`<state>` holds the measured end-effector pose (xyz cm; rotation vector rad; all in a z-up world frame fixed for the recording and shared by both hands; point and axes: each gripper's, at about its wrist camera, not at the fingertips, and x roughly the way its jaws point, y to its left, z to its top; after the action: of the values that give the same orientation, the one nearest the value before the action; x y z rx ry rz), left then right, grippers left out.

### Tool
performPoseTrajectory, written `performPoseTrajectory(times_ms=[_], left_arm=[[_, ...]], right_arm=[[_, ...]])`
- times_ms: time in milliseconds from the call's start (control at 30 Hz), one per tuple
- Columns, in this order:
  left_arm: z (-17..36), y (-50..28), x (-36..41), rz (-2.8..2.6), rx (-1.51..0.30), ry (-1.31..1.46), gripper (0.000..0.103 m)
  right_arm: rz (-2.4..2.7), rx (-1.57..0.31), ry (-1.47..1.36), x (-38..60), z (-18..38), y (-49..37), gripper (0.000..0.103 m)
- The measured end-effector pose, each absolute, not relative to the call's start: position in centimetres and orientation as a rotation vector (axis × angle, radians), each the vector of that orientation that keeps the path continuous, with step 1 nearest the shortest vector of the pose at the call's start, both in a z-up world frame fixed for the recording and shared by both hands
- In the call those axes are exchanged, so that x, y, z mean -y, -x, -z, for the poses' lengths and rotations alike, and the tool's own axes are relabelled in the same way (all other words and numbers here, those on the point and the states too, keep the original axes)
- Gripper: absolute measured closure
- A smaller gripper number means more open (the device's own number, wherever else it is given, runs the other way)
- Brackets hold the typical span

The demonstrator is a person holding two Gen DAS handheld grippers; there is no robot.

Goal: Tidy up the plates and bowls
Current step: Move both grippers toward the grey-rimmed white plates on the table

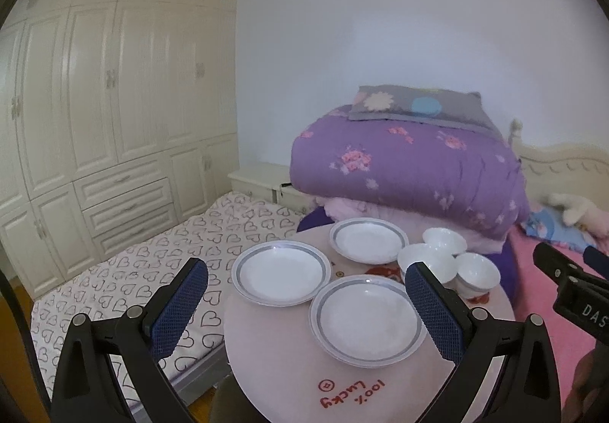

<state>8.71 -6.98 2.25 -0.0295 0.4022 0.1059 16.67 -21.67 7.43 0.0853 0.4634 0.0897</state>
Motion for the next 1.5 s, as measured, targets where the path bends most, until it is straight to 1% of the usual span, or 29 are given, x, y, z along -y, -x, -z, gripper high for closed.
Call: performPoseTrajectory(times_ms=[233,367,500,667,833,1000,1167,1500], left_arm=[[-1.7,-6.8,7.6,-0.052,-0.377,0.016,0.001],[-0.3,-3.5,4.6,-0.013,-0.349,0.016,0.001],[0.6,-1.9,1.9,0.034,-0.349,0.045,0.001],[1.0,-1.1,-2.1,0.053,-0.36,0.08,0.001],[0.4,-1.2,-4.3,0.052,-0.38,0.1,0.001],[-0.7,-3.6,-4.3,0.042,-0.424,0.097,0.001],[-1.5,-8.1,-3.5,0.039,-0.497,0.095,0.001],[-0.5,-18.1,-4.2,0.027,-0.696,0.138,0.001]], right_arm=[[-0.063,-0.434,-0.083,21.2,-7.9,-14.5,0.0],[-0.027,-0.404,-0.076,20.0,-8.3,-12.0,0.0],[0.009,-0.383,-0.058,18.7,-8.8,-10.1,0.0],[0.027,-0.38,-0.034,17.4,-9.3,-10.0,0.0],[0.02,-0.381,-0.01,16.4,-9.4,-10.8,0.0],[0.002,-0.414,-0.014,16.1,-8.6,-12.5,0.0],[-0.027,-0.479,-0.039,16.5,-7.2,-15.4,0.0],[-0.082,-0.662,-0.053,16.2,-1.8,-22.3,0.0]])
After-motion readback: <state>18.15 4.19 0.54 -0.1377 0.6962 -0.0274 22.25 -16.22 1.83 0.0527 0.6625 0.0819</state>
